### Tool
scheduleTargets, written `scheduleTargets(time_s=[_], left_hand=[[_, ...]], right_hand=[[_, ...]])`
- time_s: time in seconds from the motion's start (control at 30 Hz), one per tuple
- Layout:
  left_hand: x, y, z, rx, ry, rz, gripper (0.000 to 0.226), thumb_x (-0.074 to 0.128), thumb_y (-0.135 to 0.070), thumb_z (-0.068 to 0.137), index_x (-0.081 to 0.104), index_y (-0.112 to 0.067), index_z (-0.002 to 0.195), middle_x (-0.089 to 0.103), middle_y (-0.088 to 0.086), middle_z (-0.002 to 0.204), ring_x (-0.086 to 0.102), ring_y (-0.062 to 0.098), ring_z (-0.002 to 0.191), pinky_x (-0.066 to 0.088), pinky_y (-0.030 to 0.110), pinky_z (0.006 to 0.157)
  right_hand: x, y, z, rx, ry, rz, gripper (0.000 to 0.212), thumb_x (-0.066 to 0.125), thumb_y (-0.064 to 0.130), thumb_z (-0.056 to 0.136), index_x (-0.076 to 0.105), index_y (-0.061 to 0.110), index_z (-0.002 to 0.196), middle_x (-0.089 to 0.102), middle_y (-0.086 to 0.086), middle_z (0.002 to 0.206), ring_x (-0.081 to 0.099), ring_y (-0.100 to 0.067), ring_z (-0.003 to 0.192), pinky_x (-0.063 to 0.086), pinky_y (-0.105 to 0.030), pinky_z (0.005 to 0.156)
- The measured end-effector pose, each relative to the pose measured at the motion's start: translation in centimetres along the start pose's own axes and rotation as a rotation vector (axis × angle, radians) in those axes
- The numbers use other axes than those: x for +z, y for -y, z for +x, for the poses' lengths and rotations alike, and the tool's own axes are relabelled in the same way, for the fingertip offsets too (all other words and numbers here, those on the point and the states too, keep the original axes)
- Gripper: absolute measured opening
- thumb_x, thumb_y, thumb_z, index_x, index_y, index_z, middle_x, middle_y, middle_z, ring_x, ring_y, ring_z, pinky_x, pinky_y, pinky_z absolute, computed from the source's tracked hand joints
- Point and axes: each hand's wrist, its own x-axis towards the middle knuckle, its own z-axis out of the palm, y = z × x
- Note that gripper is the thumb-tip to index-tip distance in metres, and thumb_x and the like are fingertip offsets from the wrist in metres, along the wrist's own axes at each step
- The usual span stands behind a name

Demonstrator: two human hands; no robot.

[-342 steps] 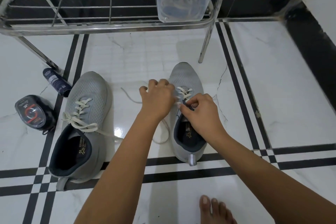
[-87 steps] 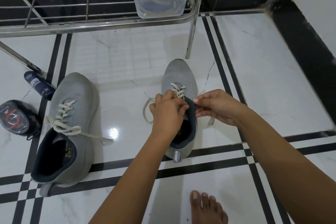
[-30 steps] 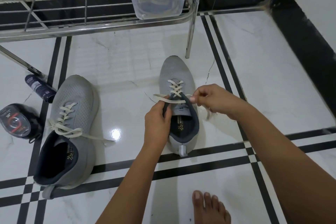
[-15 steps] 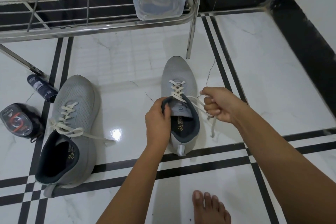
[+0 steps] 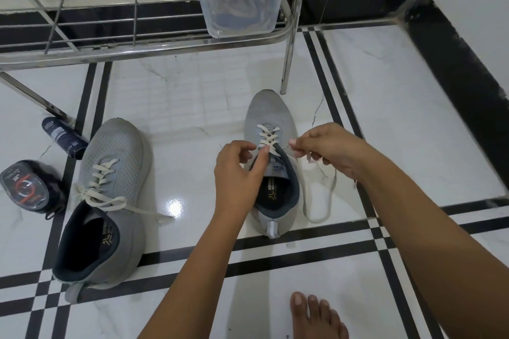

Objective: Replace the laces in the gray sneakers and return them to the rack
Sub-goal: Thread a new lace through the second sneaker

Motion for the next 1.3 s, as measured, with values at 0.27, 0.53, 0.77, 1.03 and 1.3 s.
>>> scheduleTargets(time_s=[0.27,0.53,0.77,1.03,1.3], left_hand=[[0.4,-2.7,0.0,-0.097,0.387,-0.258,0.012,0.068,-0.030,0.082,0.064,-0.035,0.073,0.052,0.003,0.087,0.052,0.009,0.078,0.045,0.027,0.080],[-3.8,-2.2,2.9,-0.131,0.389,-0.179,0.025,0.057,-0.029,0.090,0.061,-0.026,0.066,0.057,-0.009,0.086,0.051,0.005,0.086,0.039,0.015,0.079],[-3.6,-3.6,4.1,0.087,0.409,0.320,0.023,0.050,-0.032,0.092,0.060,-0.028,0.071,0.047,-0.010,0.092,0.042,0.013,0.099,0.018,0.030,0.083],[-5.1,-2.6,4.8,0.052,0.425,0.319,0.030,0.051,-0.035,0.092,0.055,-0.029,0.063,0.048,-0.012,0.091,0.041,0.014,0.103,0.018,0.031,0.086],[-4.7,-2.5,5.2,0.065,0.453,0.293,0.032,0.050,-0.033,0.093,0.057,-0.033,0.062,0.046,-0.013,0.083,0.042,0.014,0.092,0.031,0.042,0.099]], right_hand=[[-0.3,3.8,-1.3,-0.019,0.229,0.248,0.020,0.066,0.018,0.085,0.070,0.002,0.096,0.074,-0.008,0.085,0.034,-0.003,0.039,0.028,-0.015,0.040],[0.0,2.1,-0.5,-0.022,-0.204,-0.236,0.020,0.063,0.018,0.088,0.063,0.000,0.096,0.065,-0.013,0.091,0.051,-0.017,0.060,0.037,-0.025,0.055],[2.1,3.8,-1.4,-0.340,0.006,-0.362,0.024,0.061,0.018,0.089,0.065,0.016,0.113,0.065,0.001,0.105,0.059,-0.013,0.099,0.039,-0.013,0.071],[0.1,2.6,-0.9,-0.309,-0.113,-0.560,0.024,0.062,0.020,0.089,0.066,0.017,0.112,0.065,0.001,0.115,0.058,-0.012,0.104,0.038,-0.019,0.082],[0.3,3.0,-0.6,-0.301,-0.007,-0.318,0.011,0.062,0.012,0.089,0.070,0.013,0.095,0.071,-0.003,0.091,0.063,-0.020,0.085,0.049,-0.024,0.074]])
